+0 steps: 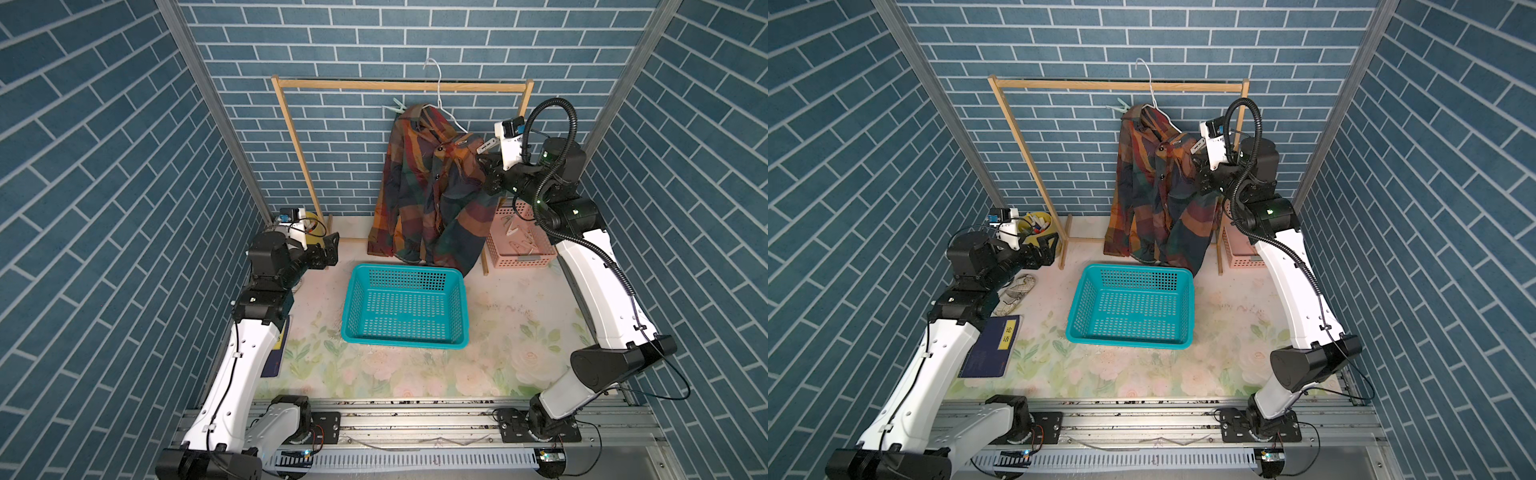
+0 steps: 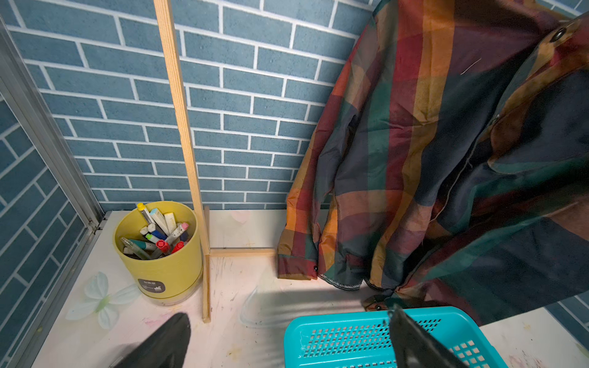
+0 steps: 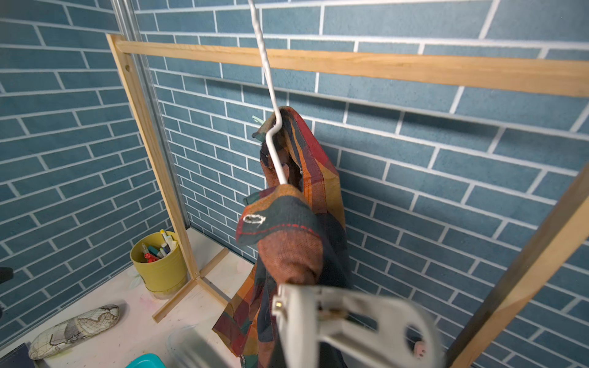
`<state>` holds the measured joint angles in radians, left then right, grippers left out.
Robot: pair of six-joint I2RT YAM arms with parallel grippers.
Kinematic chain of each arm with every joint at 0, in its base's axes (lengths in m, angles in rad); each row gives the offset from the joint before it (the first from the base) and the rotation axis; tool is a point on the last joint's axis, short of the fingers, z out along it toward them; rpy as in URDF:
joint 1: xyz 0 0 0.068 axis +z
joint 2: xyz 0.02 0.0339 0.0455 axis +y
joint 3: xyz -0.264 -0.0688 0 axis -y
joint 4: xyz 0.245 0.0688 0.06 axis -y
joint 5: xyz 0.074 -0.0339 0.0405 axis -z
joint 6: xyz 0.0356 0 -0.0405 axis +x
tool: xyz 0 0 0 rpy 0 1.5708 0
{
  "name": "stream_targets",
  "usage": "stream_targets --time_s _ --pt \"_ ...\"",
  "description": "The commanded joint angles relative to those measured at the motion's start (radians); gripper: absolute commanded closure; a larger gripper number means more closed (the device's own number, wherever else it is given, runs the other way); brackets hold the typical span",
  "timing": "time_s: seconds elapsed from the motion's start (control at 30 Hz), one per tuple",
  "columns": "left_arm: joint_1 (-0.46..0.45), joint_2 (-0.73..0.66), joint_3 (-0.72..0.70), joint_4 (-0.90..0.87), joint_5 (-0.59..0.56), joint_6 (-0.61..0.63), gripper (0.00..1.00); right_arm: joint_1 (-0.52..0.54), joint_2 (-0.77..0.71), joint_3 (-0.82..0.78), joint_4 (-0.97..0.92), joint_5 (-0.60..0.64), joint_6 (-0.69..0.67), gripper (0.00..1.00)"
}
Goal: Remove the clothespins securing long-sleeve shirts to the hanger
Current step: Pick up the hanger from the clothesline.
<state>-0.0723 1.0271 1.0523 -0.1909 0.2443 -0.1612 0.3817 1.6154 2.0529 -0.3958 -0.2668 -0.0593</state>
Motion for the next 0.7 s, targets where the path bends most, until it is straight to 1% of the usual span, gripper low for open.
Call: stream_targets --time_s 0.0,0.13,0.23,0.3,0.47,0.53,0.67 --pt "0.003 0.008 0.029 -0.001 -0.029 0.001 0.01 0.009 -0.081 0.044 0.037 -0.084 -0.037 1.0" --pt "0.003 0.041 0.041 0.003 -0.09 -0.002 0.01 0.012 -0.122 0.07 0.01 -0.146 -0.029 1.0" --pt "0.005 0.074 0.052 0.016 -0.2 -0.029 0.01 0.017 -0.141 0.115 -0.029 -0.18 -0.026 1.0" --pt "0.005 0.098 0.055 0.039 -0.245 -0.034 0.01 0.021 -0.16 0.125 -0.024 -0.204 -0.027 1.0" --pt "0.006 0.215 0.114 0.088 -0.242 -0.055 0.01 0.023 -0.167 0.215 -0.053 -0.258 -0.022 1.0" --pt "0.009 0.271 0.141 0.121 -0.213 -0.075 0.01 0.023 -0.17 0.241 -0.057 -0.295 -0.01 1.0" --pt "0.011 0.369 0.207 0.143 -0.189 -0.086 0.01 0.023 -0.191 0.253 -0.068 -0.359 0.009 1.0"
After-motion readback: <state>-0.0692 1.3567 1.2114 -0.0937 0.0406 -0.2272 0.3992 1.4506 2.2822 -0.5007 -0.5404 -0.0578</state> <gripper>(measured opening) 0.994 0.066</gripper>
